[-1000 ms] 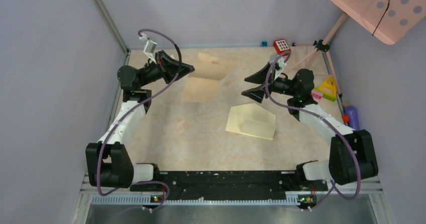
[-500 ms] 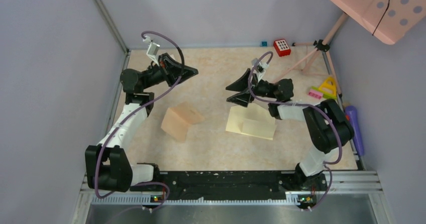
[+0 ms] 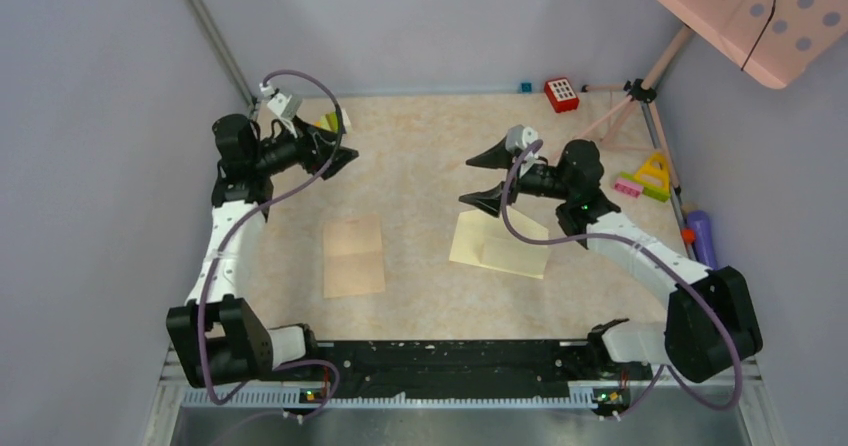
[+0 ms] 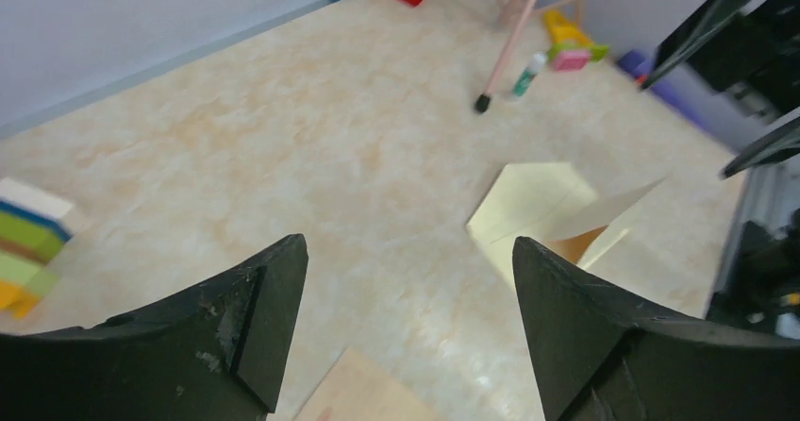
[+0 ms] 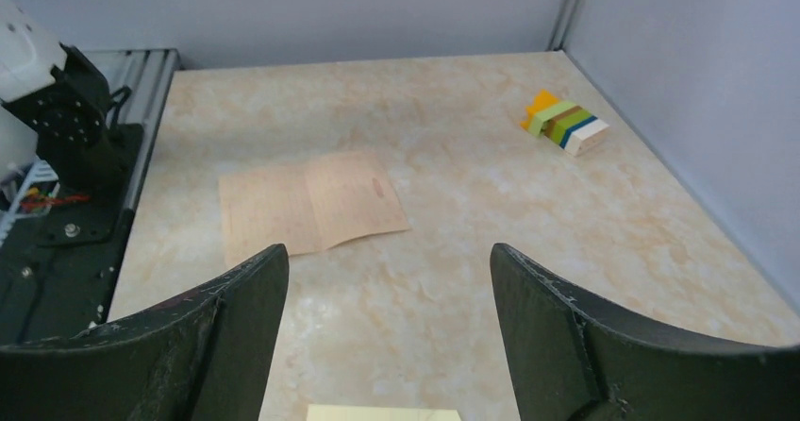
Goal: Place the letter into the envelope and seal it
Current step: Place the letter in the envelope, then pick up the letter from the center of the board.
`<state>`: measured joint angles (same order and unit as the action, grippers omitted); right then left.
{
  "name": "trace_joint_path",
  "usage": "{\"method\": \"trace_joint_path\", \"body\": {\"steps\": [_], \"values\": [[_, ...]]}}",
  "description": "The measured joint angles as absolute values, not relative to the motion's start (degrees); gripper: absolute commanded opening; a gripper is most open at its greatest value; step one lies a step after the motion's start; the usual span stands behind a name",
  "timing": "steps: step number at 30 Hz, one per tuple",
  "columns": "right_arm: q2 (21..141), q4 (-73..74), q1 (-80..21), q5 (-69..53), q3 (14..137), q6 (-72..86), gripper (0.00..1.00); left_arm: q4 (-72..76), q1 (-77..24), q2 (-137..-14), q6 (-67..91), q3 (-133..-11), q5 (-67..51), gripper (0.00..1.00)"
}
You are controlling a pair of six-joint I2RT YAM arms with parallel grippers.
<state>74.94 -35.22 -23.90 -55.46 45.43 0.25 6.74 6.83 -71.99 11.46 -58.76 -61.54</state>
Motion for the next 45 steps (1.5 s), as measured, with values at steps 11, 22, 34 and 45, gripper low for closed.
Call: {"method": "trace_joint_path", "body": {"steps": [11,22,34,45], "values": [[77.41,-23.88,-28.05,-47.72,46.98,-0.75,0.75,-25.10,19.75,-82.74,-9.98,-64.47,-54.76,0.95],[107.33,-16.84,-37.26,-39.38,69.56,20.60,0.69,-33.71,23.05,-87.94,-12.32,-61.60,-51.59,0.97],[127.07,-8.38,-42.81,-36.21,85.69,31.57,0.68,-36.05,23.05,-95.07,-16.25,-60.31,-50.09,0.98],[129.23,-7.75,-43.29,-37.52,86.08,37.56,0.69,-37.39,23.05,-96.20,-19.73,-58.85,-50.04,0.98]]}}
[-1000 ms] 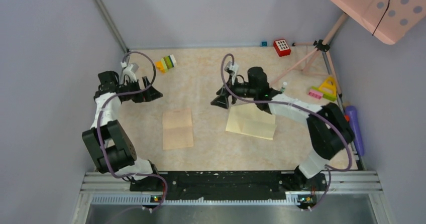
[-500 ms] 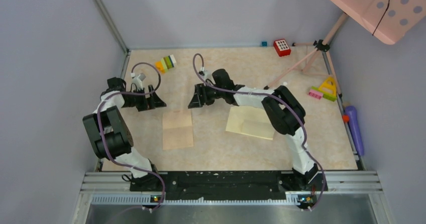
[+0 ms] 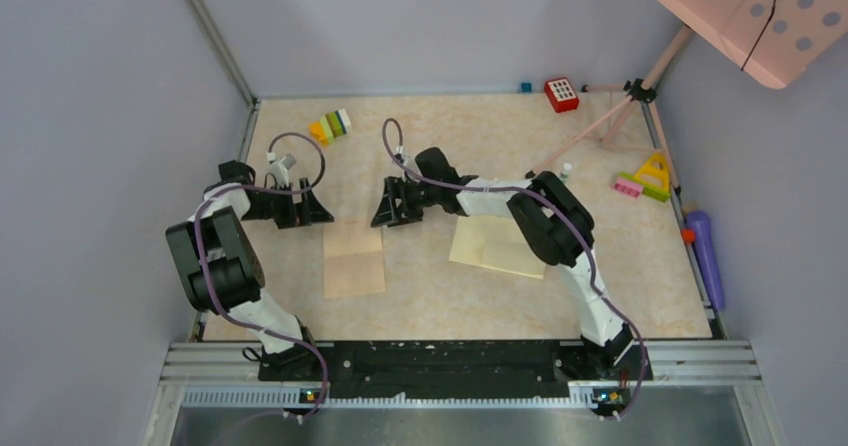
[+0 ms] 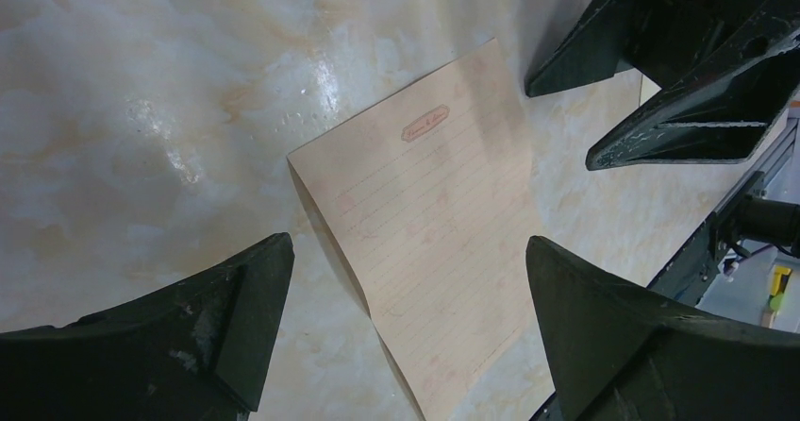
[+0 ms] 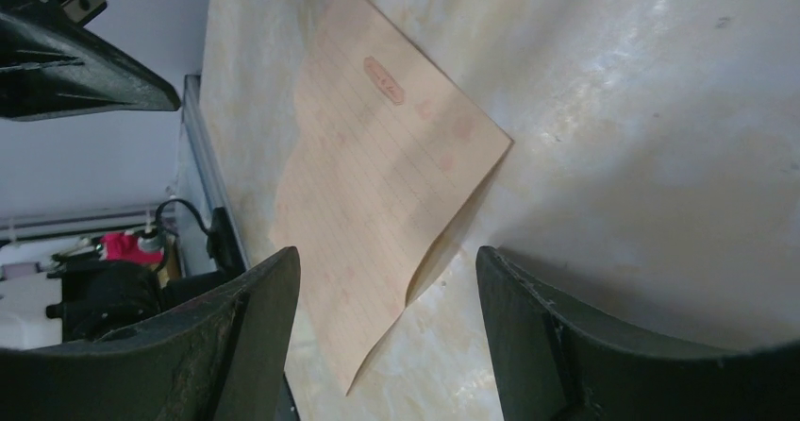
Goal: Place the letter into the envelope and seal it
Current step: Pick up the letter from the center of the board.
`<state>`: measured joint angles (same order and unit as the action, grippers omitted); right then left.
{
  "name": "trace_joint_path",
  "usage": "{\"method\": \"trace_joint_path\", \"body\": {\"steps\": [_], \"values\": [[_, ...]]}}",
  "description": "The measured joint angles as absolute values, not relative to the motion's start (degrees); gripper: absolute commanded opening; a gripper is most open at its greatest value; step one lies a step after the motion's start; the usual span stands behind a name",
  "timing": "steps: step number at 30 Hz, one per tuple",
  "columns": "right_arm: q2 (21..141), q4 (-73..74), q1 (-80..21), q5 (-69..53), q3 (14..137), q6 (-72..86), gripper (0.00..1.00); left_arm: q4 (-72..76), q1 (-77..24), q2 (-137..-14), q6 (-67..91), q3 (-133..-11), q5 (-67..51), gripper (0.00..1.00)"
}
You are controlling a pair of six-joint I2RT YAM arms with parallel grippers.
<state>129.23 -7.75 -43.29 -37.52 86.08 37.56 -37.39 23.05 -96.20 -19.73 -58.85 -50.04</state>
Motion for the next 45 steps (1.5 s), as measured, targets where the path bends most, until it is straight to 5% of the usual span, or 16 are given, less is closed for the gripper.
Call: {"method": "trace_joint_path", "body": {"steps": [21,28,35,45], "values": [[133.67,-16.53,-44.14,-43.46,86.11,52.12,0.62,-37.87,22.46,-97.03,-22.02,-57.89,-51.48,0.98],[135.59,-19.64,-44.16,-45.45,86.15,54.54,0.43,-38.30,22.02,-97.03,-22.70,-57.74,-52.27,0.98],[138.34,-22.26,-44.47,-47.24,86.28,55.48,0.00,-39.42,22.02,-97.03,-22.92,-57.76,-53.47,0.98],[138.12,-22.55,-44.23,-54.50,90.59,50.94,0.00,-48.25,24.23,-96.86,-24.67,-67.33,-63.05,0.98]]}}
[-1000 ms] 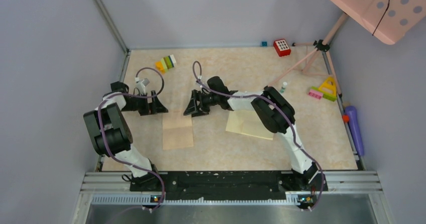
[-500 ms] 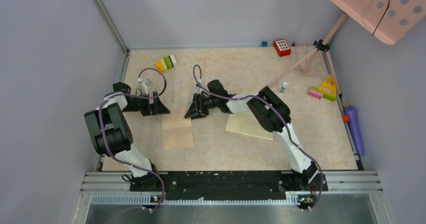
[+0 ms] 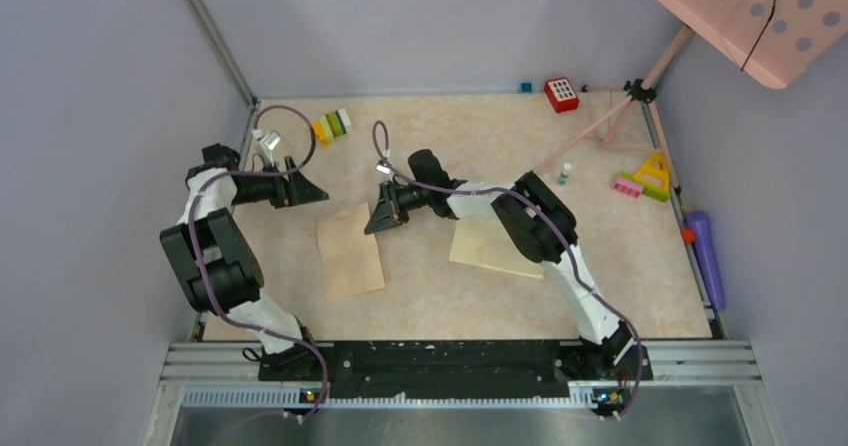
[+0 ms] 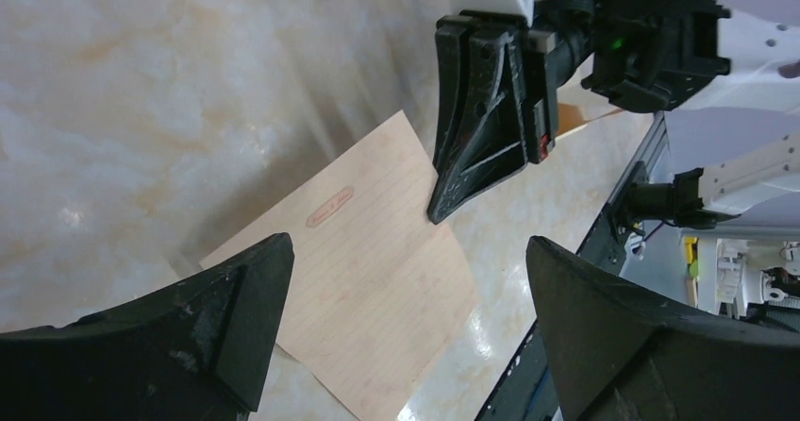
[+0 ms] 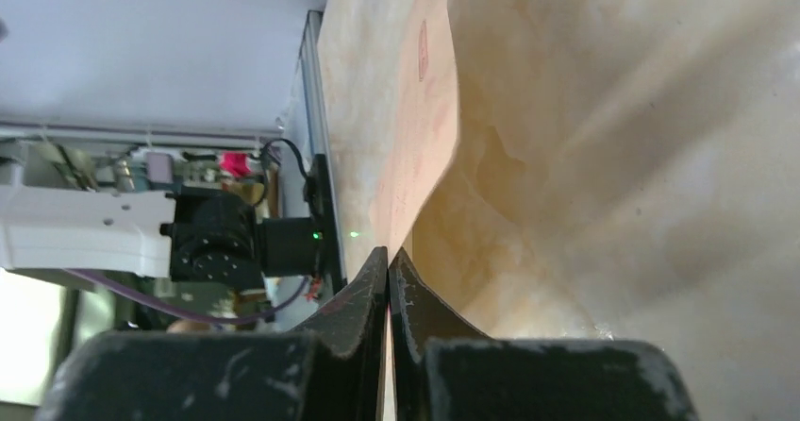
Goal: Place the letter into the envelope and seal it
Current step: Pick up the letter from the center of the board, then fold the letter.
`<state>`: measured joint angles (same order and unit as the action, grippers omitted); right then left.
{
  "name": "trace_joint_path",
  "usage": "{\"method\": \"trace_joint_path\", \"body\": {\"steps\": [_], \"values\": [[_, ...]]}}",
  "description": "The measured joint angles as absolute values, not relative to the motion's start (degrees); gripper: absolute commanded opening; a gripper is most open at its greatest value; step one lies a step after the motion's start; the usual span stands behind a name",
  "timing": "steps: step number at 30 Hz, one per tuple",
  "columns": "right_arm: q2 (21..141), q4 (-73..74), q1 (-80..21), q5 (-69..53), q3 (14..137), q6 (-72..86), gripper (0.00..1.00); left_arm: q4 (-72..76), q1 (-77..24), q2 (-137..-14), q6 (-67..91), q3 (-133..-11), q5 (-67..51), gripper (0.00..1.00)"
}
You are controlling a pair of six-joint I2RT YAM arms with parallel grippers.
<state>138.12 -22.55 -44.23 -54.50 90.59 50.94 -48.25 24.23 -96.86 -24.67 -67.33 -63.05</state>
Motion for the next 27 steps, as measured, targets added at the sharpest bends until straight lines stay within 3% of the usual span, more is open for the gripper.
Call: {"method": "trace_joint_path", "body": {"steps": [8,15,19,27], "values": [[129.03,-4.38,-42.02,-53.45,97.30,34.54,0.00,-46.11,23.86,-86.94,-19.59,-72.82,-70.28,0.98],[110.59,1.93,-33.32,-49.93,97.80,25.65,0.00,-22.20,14.66,-74.30,-1.45,-69.49,-70.02,0.98],[98.19,0.21,-25.56,-49.17,92.09,23.11,0.00,-10.26,6.83,-72.97,7.35,-70.00,-68.60,0.99],[78.96,-4.99,-15.92,-52.38,77.97,21.06,0.00,-1.45,-4.78,-80.64,15.20,-74.61,-66.35,0.98]]}}
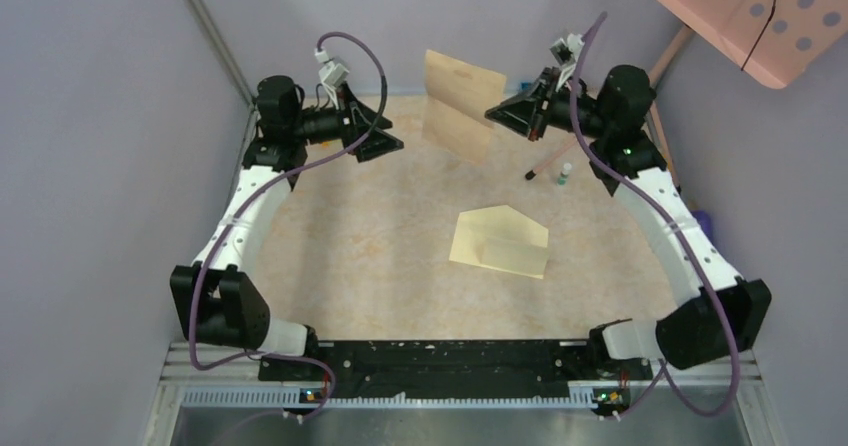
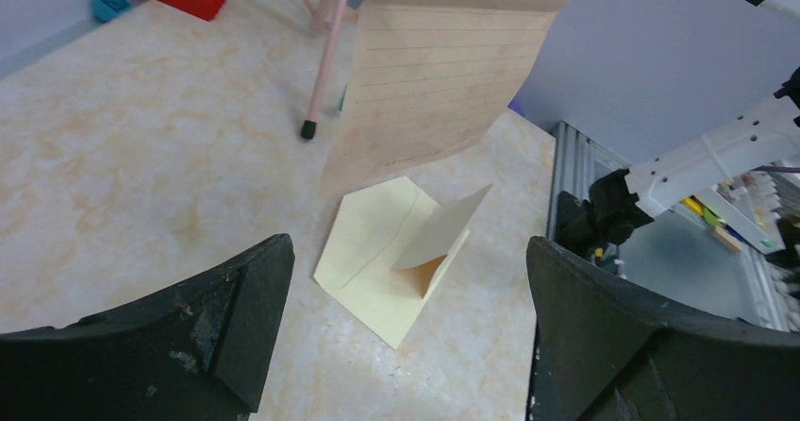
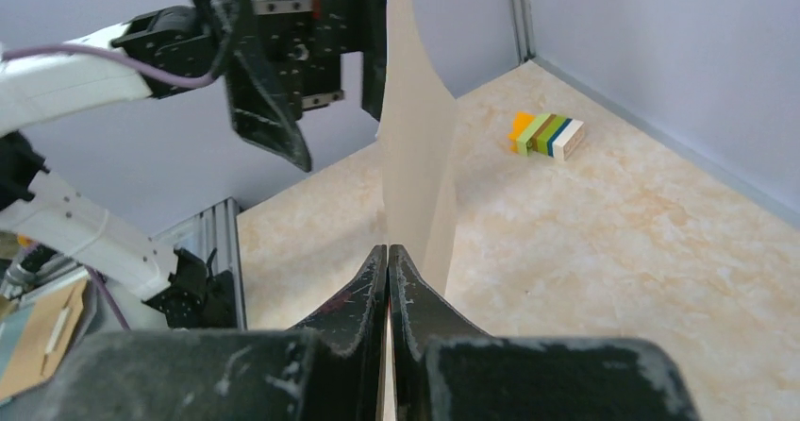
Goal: Place the letter into the envelope and seal it
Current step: Fold the letter.
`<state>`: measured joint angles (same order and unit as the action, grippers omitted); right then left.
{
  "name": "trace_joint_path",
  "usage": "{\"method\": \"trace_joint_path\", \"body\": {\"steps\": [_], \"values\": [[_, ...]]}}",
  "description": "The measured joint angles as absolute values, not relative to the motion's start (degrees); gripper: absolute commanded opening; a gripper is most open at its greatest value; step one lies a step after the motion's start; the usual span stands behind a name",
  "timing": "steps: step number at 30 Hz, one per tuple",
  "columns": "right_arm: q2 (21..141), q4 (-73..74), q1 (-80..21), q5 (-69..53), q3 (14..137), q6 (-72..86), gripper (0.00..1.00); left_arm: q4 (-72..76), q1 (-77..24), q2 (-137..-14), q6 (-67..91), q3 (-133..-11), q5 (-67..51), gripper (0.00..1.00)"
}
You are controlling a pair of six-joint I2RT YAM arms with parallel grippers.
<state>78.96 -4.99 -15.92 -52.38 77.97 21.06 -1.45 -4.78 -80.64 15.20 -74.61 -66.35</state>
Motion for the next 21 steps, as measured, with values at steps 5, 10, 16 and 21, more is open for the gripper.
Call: {"method": "trace_joint_path", "body": {"steps": [5,10,16,21], "values": [[70.26,-4.97,-15.57,-53.89,72.58,17.41,0.00,-0.60,-10.24,-83.81,17.76,-75.77,-67.07,0.98],[64.66,-5.80,-15.55,-53.76,67.83,15.00,0.00,2.79,-14.59,-83.90,20.62,-75.40,-68.34,0.98],[63.37,-7.46,-15.46,-53.32,65.12,14.44,0.00,12.12,-15.40,-82.56,26.87,-71.31,-70.13,0.90],[63.05,-8.16,-15.44,-51.81,64.10,14.06,0.00,16.40,-15.94,-82.02,30.02,-68.79,-72.16,0.75]]}}
